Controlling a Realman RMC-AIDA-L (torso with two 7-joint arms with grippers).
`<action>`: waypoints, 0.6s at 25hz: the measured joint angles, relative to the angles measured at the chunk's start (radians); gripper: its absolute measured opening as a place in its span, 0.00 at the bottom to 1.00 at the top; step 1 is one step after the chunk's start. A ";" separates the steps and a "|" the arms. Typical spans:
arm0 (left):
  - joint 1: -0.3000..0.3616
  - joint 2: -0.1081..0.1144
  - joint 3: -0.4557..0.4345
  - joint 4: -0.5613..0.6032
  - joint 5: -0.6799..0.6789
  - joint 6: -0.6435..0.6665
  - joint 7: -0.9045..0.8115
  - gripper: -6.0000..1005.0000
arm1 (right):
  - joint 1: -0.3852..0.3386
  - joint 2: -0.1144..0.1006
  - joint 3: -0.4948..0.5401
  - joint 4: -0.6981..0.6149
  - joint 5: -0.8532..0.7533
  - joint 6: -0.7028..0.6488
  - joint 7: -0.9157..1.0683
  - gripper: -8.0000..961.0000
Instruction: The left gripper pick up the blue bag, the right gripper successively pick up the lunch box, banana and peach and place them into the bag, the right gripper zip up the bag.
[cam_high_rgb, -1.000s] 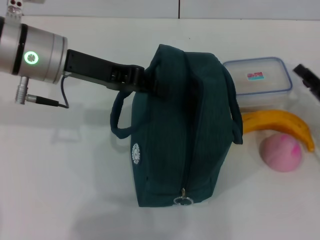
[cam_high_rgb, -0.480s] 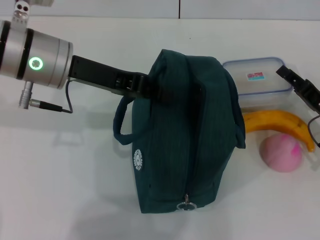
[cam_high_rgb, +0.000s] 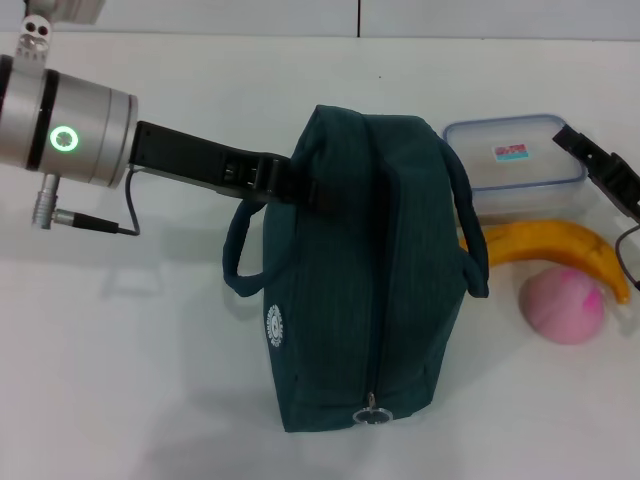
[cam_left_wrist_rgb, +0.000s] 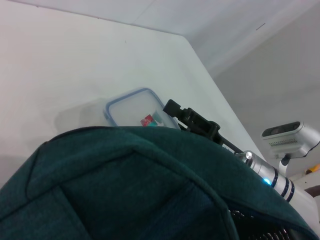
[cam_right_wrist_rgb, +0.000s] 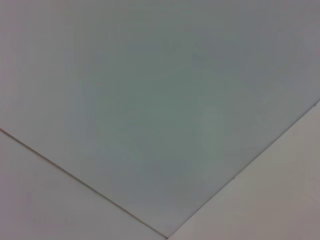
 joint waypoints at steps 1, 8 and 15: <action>0.000 0.000 0.000 0.000 0.000 0.000 0.000 0.05 | -0.001 0.000 0.000 0.000 0.000 0.000 0.000 0.61; 0.001 0.000 0.001 0.000 0.001 -0.001 0.001 0.05 | -0.023 -0.005 -0.003 -0.014 0.002 -0.011 0.000 0.37; 0.006 0.000 0.001 0.000 0.000 -0.001 0.002 0.05 | -0.031 -0.003 0.004 -0.025 0.018 -0.013 0.000 0.33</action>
